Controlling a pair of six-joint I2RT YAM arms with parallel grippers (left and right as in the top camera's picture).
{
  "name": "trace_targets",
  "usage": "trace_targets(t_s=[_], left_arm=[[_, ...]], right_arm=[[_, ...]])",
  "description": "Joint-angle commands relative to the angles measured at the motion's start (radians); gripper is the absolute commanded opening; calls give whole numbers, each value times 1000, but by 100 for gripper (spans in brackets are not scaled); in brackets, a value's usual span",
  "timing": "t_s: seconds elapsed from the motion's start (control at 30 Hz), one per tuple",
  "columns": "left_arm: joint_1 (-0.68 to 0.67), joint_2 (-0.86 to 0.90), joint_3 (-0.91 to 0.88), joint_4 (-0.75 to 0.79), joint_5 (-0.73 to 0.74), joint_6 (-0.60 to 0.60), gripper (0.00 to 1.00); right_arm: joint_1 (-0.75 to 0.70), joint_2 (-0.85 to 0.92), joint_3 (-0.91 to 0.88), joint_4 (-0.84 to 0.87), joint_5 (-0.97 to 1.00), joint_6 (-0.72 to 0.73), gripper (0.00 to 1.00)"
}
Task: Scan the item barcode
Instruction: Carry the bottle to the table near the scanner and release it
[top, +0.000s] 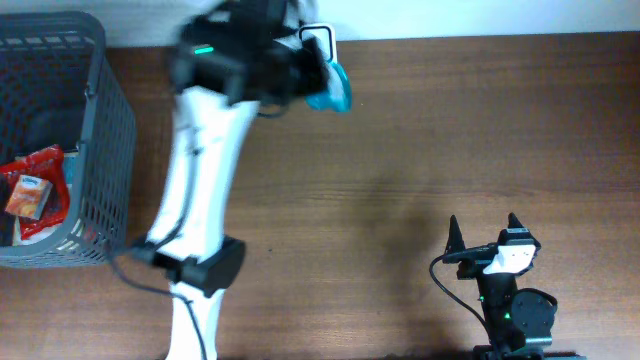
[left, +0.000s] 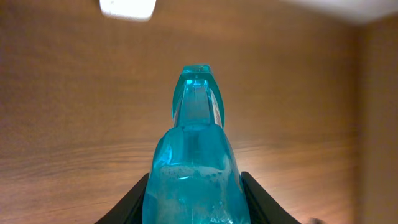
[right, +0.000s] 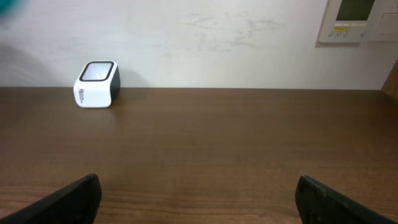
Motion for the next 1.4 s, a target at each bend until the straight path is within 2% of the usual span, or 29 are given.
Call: trace_targets(t_s=[0.0,0.13,0.37,0.5,0.67,0.73,0.93,1.0,1.03,1.1,1.37], left_arm=[[-100,74,-77,49,-218,31,2],[-165,175,-108,97,-306,31,3],[-248,337,-108,150,-302,30,8],[-283,366,-108,193,-285,29,13],[-288,366,-108,332,-288,30,15],[-288,366,-108,348,-287,30,24],[-288,366,-108,320,-285,31,41],[-288,366,-108,321,-285,31,65],[-288,366,-108,324,-285,31,66],[-287,366,-108,338,-285,31,80],[-287,366,-108,399,-289,31,77]], right_arm=[[6,-6,-8,-2,8,11,99],[6,-6,-8,-2,8,11,98],[6,-6,-8,-2,8,11,98],[6,-6,-8,-2,8,11,99],[6,-6,-8,-2,8,11,98],[6,-6,-8,-2,8,11,99],[6,-6,-8,-2,8,11,99],[6,-6,-8,-2,8,11,98],[6,-6,-8,-2,8,11,99],[6,-6,-8,-2,8,11,99],[6,-6,-8,-2,8,11,98]])
